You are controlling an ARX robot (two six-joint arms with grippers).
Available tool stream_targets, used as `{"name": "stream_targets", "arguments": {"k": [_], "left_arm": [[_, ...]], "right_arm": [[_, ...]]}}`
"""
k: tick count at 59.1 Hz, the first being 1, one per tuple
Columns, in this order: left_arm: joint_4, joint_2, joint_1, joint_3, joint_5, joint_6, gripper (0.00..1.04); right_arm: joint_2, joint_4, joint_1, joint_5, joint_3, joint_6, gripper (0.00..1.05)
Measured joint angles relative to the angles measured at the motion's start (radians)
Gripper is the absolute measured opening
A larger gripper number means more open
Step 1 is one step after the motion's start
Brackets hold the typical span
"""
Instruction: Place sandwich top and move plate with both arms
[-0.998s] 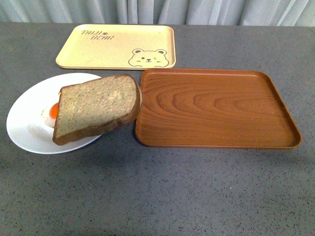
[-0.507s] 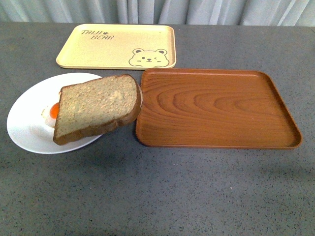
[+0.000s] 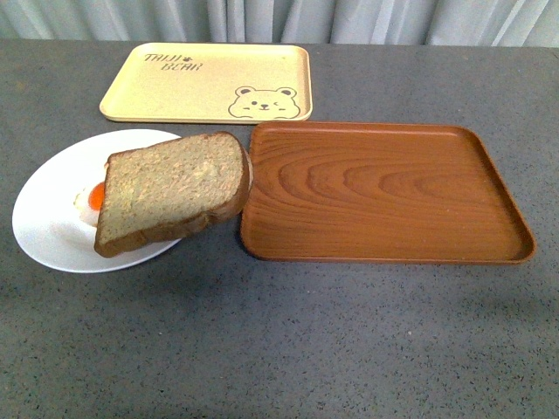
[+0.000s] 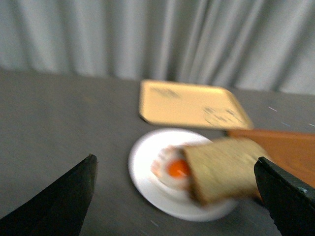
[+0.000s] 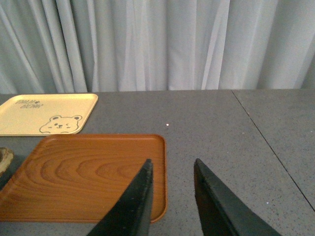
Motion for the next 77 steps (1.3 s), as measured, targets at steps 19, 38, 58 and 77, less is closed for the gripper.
{"name": "stream_targets", "arguments": {"k": [19, 38, 58, 77], "left_arm": [[0.694, 0.953, 0.242, 0.141, 0.342, -0.496, 0.96], [1.204, 1.816, 0.263, 0.293, 0.253, -0.665, 0.96], [1.285, 2.008, 0.181, 0.338, 0.219, -0.745, 0.96], [1.306, 2.027, 0.068, 0.338, 0.196, -0.76, 0.96]], "right_arm": [[0.0, 0.0, 0.0, -0.002, 0.0, 0.0, 0.96], [-0.001, 0.0, 0.0, -0.002, 0.0, 0.0, 0.96], [-0.001, 0.0, 0.0, -0.002, 0.0, 0.0, 0.96], [-0.001, 0.0, 0.0, -0.002, 0.0, 0.0, 0.96]]}}
